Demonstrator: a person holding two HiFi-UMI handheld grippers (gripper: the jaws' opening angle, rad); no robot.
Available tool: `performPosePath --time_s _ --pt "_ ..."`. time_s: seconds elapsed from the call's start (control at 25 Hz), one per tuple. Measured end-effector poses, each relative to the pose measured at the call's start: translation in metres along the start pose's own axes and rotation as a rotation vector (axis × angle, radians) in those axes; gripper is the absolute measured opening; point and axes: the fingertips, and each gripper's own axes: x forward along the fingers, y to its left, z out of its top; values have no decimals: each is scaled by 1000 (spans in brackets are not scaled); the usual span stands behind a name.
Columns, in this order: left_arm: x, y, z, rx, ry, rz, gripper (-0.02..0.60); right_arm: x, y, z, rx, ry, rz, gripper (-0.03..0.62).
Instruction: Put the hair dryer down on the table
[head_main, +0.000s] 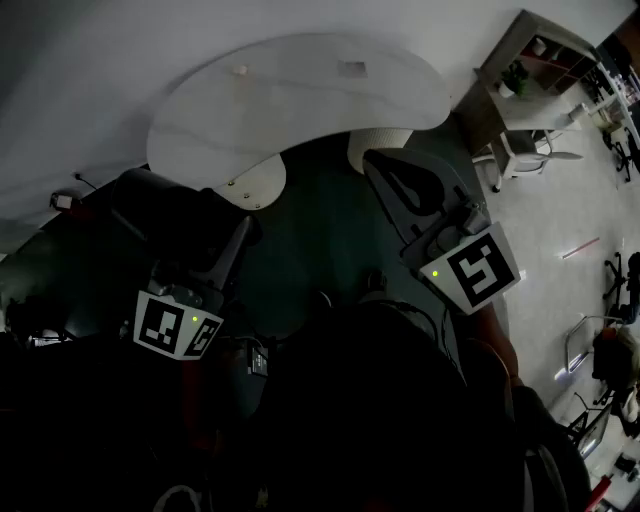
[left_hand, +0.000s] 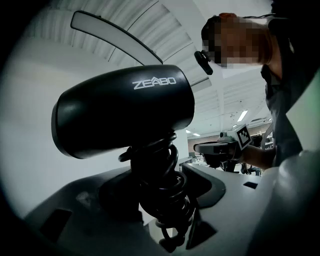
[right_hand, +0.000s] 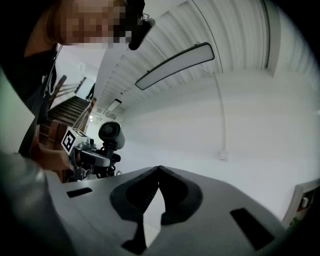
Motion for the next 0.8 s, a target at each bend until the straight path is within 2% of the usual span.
performPosePath --time_s 0.28,0.44,0.68,0.8 --pt "3 -10 -2 31 11 -2 236 3 7 3 45 -30 36 9" --pt "1 -10 -2 22 12 13 236 8 12 5 47 -27 56 9" --pt "28 0 -10 73 12 49 236 19 -18 -11 8 -59 26 9" --pt "48 9 -16 64 13 78 236 31 -34 -26 22 -36 13 9"
